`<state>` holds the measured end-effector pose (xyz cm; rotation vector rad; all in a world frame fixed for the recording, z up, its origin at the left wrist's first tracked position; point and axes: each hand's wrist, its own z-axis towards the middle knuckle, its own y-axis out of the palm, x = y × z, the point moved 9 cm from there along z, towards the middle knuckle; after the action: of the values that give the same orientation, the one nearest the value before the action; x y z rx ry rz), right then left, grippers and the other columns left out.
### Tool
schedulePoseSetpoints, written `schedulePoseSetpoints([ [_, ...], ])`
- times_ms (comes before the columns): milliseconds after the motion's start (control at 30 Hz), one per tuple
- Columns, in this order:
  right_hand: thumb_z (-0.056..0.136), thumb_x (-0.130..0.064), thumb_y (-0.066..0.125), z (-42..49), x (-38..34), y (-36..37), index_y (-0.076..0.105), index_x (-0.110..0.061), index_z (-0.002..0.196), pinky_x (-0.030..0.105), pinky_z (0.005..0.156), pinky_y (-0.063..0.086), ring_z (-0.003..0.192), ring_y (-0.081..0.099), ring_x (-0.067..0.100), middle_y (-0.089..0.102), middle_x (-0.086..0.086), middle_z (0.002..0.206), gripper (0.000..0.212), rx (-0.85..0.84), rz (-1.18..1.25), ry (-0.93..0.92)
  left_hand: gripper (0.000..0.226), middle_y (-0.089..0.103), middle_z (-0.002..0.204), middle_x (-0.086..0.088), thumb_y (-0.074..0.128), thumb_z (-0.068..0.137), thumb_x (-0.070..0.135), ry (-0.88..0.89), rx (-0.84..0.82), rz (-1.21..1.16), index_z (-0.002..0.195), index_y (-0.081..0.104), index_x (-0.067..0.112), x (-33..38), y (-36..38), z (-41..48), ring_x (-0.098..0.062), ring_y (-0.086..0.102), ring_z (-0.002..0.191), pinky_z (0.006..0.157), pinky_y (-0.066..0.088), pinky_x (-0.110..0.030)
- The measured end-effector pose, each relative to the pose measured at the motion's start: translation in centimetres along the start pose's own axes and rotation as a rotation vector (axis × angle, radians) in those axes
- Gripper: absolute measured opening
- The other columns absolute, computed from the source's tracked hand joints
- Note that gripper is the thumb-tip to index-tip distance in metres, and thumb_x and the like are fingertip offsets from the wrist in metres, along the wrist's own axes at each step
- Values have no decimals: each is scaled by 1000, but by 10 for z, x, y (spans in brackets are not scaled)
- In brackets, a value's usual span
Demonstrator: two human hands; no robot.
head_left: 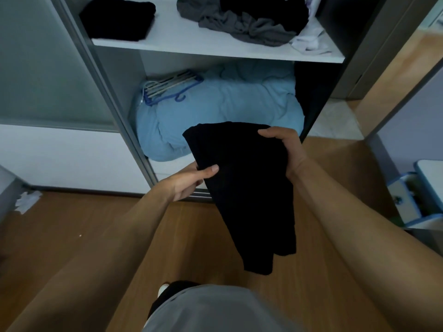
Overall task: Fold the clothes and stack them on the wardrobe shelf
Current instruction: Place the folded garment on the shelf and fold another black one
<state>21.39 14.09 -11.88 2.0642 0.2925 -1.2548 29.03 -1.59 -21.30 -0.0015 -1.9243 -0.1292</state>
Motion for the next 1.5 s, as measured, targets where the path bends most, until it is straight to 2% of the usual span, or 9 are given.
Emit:
schedulePoseSetpoints([
  [233, 80, -25, 68, 4, -11, -15, 81, -12, 80, 28, 70, 59, 74, 72, 18, 75, 5, 84, 18, 97, 67, -61, 58, 70, 125, 6, 76, 80, 27, 71, 64, -148, 134, 55, 20, 13, 11, 6, -16, 59, 126, 96, 49, -20],
  [367, 90, -37, 66, 13, -6, -49, 80, -13, 98, 31, 83, 59, 92, 73, 19, 76, 6, 101, 29, 224, 135, -64, 36, 75, 114, -1, 72, 88, 23, 90, 194, -228, 123, 64, 20, 26, 2, 10, -17, 70, 108, 82, 57, -24],
  [567, 79, -74, 61, 20, 97, -61, 76, -19, 115, 43, 86, 58, 110, 70, 28, 71, 9, 122, 68, 161, 387, 159, 37, 78, 102, -8, 73, 88, 25, 2, 412, -294, 121, 63, 13, 25, -21, 3, -22, 75, 93, 69, 60, -30],
  [667, 83, -64, 66, 25, 138, -36, 66, -23, 127, 34, 92, 57, 118, 65, 19, 68, 2, 129, 60, 58, 262, 187, 46, 73, 115, -13, 73, 88, 27, -53, 497, -349, 129, 59, 11, 22, -41, -7, -28, 72, 103, 77, 61, -38],
  [800, 77, -45, 81, 41, 154, -28, 71, -27, 106, 29, 88, 57, 103, 72, 15, 76, -4, 110, 36, 208, -189, 74, 41, 73, 118, -10, 67, 92, 32, -101, 499, -355, 129, 63, 12, 23, -68, -20, -27, 71, 107, 83, 60, -38],
  [1000, 86, -38, 70, 65, 127, 10, 73, -22, 106, 22, 79, 58, 100, 73, 14, 77, -3, 106, 26, 197, -167, -51, 39, 74, 118, -5, 61, 98, 34, -42, 591, -262, 128, 64, 10, 27, -132, -42, -18, 71, 108, 98, 54, -32],
  [1200, 95, -32, 66, 78, 124, 47, 70, -26, 105, 29, 77, 60, 94, 74, 14, 78, -4, 99, 12, 273, -8, -9, 64, 65, 130, 19, 52, 80, 79, -171, 316, -199, 133, 58, 42, -22, -147, -54, -7, 64, 117, 96, 51, -38],
  [1367, 97, -30, 64, 82, 130, 70, 69, -21, 107, 31, 80, 60, 93, 75, 18, 78, 1, 99, 14, 334, 37, 65, 80, 49, 151, 1, 56, 88, 60, -129, 151, -355, 154, 33, 22, -56, -147, -53, -14, 49, 137, 113, 39, -35],
  [1500, 97, -25, 64, 86, 141, 85, 70, -11, 115, 39, 89, 59, 101, 72, 27, 75, 11, 110, 24, 352, 24, 155, 76, 58, 144, -5, 71, 86, 46, -64, 132, -500, 149, 41, 16, -49, -163, -45, -20, 55, 132, 110, 44, -34],
])
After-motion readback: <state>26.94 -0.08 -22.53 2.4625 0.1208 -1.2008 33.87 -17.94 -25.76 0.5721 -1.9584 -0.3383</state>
